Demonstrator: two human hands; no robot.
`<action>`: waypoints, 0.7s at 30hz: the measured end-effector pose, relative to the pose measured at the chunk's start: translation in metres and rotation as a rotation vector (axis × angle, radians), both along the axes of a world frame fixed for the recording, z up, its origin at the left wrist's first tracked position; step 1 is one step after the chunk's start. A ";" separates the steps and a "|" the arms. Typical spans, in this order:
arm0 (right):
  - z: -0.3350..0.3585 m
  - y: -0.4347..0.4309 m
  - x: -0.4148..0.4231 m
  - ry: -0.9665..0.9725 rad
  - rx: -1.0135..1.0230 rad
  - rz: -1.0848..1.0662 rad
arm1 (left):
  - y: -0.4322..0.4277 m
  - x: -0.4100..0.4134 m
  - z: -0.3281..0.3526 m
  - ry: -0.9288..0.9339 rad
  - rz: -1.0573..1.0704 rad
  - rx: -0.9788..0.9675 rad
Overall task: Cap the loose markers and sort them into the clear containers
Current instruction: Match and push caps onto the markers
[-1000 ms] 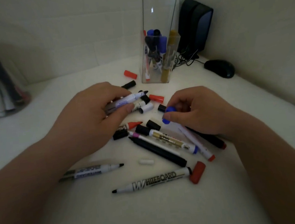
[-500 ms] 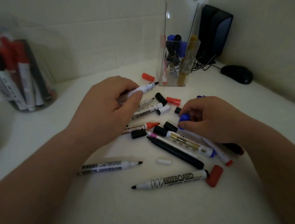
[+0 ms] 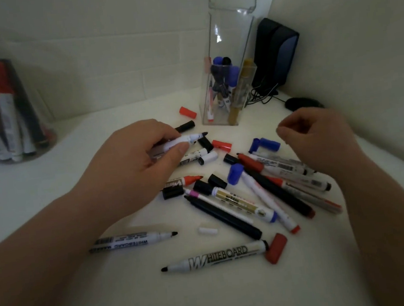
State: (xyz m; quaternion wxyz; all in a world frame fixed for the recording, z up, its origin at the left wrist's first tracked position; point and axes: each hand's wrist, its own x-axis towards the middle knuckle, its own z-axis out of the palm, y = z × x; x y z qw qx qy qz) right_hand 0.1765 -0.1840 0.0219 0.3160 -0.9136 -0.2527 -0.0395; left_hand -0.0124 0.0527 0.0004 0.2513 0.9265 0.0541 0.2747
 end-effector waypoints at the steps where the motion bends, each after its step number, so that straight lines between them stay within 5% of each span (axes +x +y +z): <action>1: -0.003 0.000 0.002 -0.001 -0.027 0.000 | -0.001 0.000 0.000 0.002 -0.006 0.005; 7: 0.008 0.004 -0.021 0.052 -0.109 0.266 | -0.004 0.000 0.001 0.046 -0.019 -0.020; 10: 0.018 0.009 -0.049 0.182 -0.332 0.462 | -0.003 -0.001 -0.002 0.086 0.003 -0.001; 16: 0.013 0.028 -0.074 0.088 -0.789 0.499 | -0.006 0.001 -0.006 0.145 -0.126 -0.009; 21: 0.011 0.031 -0.074 0.035 -0.698 0.502 | -0.006 0.005 -0.011 0.160 -0.137 -0.042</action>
